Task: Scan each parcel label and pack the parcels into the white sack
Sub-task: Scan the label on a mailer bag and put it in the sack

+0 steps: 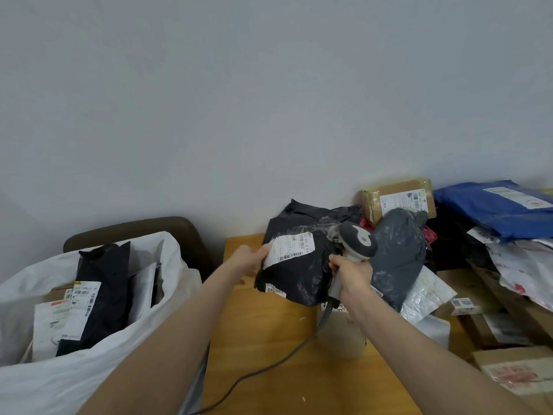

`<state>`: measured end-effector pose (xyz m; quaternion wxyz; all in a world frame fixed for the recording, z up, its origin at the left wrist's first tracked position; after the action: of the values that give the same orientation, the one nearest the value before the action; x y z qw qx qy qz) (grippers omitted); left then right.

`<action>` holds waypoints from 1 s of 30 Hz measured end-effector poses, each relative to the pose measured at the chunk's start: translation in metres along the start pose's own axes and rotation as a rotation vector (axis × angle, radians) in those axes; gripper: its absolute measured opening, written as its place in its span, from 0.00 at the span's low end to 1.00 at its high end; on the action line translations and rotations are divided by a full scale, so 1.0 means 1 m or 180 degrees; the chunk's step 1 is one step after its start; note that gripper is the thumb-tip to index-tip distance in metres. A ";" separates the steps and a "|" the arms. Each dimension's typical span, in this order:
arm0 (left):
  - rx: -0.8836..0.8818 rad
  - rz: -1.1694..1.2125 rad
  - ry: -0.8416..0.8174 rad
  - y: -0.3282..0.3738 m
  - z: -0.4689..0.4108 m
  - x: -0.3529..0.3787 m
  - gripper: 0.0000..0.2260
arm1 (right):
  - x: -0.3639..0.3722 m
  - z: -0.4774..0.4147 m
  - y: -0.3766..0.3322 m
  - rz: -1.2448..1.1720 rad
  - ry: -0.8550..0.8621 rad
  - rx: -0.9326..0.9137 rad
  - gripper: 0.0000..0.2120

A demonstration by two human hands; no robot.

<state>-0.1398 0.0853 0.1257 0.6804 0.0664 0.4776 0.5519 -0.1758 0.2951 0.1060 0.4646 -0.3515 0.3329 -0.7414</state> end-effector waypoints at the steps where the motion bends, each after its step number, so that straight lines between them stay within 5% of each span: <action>1: -0.0248 0.0097 -0.0266 -0.004 0.002 0.006 0.29 | 0.000 0.000 0.000 -0.0004 -0.0002 -0.0026 0.10; 4: -0.0621 0.0795 -0.0754 -0.014 0.004 0.023 0.34 | 0.001 0.000 0.002 0.0033 -0.0096 -0.0085 0.07; 10: -0.0473 0.2039 -0.0430 -0.013 -0.003 0.032 0.17 | -0.005 -0.007 0.006 0.0592 -0.0205 -0.0290 0.09; 15: 0.0102 0.1848 0.0012 -0.002 -0.011 0.015 0.09 | -0.019 -0.001 0.015 0.1082 -0.0261 -0.0430 0.09; 21: 0.0539 0.1830 0.0319 -0.005 -0.021 0.009 0.04 | -0.016 0.045 0.018 0.1250 -0.1052 -0.0283 0.06; 30: 0.0607 0.1922 0.0928 -0.016 -0.030 0.012 0.10 | -0.009 0.091 0.017 0.1416 -0.1286 -0.0072 0.07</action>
<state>-0.1510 0.0762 0.0930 0.4017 0.1885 0.5780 0.6848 -0.0891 0.2819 0.1385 0.6685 -0.4155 0.3109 -0.5328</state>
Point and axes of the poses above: each hand's wrist, its own z-axis away from the middle knuckle, its own x-axis out of the palm, y = z × x, the point moved 1 cm from there along -z, towards the middle knuckle, and after that the axes turned 1 degree about -x, right-handed, at the moved point
